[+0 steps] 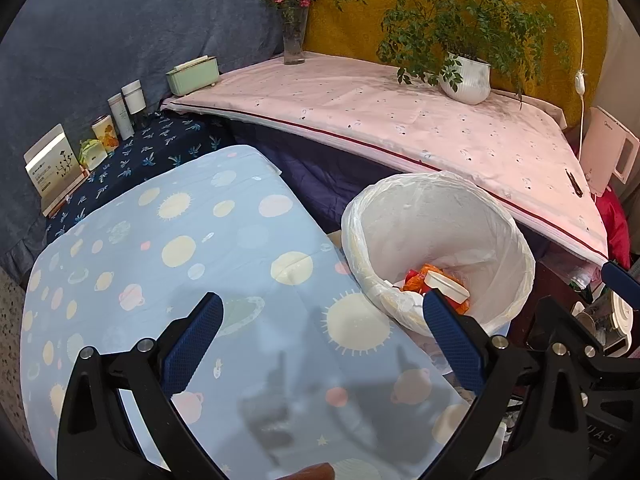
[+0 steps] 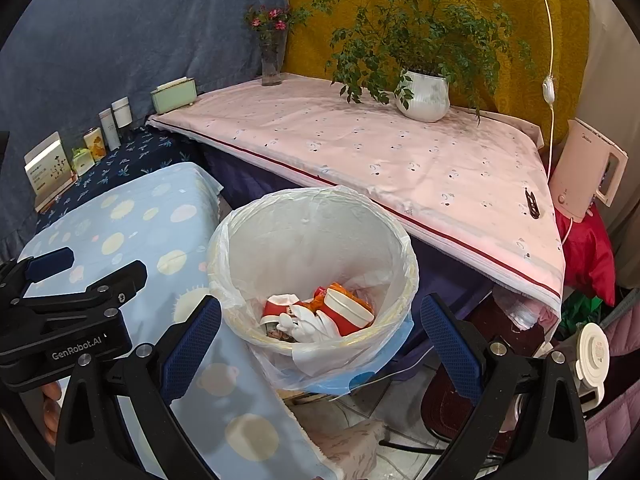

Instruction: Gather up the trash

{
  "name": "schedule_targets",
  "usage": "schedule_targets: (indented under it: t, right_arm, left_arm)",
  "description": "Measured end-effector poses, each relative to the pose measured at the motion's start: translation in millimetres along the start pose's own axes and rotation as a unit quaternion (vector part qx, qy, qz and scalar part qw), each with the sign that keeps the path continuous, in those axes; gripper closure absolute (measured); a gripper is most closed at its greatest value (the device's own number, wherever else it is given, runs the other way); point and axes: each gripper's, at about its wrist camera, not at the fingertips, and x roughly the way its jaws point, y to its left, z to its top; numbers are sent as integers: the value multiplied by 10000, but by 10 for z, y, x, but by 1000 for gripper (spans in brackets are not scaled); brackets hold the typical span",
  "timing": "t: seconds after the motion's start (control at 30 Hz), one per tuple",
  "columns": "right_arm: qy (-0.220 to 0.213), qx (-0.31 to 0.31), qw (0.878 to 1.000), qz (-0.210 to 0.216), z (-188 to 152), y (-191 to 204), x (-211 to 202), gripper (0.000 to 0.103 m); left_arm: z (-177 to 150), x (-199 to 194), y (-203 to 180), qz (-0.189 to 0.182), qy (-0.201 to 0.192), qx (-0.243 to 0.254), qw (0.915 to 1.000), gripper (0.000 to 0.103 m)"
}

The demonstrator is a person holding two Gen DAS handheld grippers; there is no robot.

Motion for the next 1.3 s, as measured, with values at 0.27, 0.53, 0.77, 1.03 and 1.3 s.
schedule_targets:
  t: [0.27, 0.53, 0.77, 1.03, 1.3]
  right_arm:
    - [12, -11, 10000, -1, -7, -3, -1, 7]
    - [37, -24, 10000, -20, -23, -7, 13, 7]
    - [52, -32, 10000, -16, -26, 1, 29, 7]
    - [60, -43, 10000, -15, -39, 6, 34, 7]
    - [62, -42, 10000, -21, -47, 8, 38, 7]
  left_arm:
    - [-8, -1, -17, 37, 5, 3, 10000, 7]
    - [-16, 5, -25, 40, 39, -6, 10000, 7]
    - [-40, 24, -10, 79, 82, -48, 9999, 7]
    - [-54, 48, -8, 123, 120, -35, 9998, 7]
    - [-54, 49, -19, 125, 133, 2, 9998, 7]
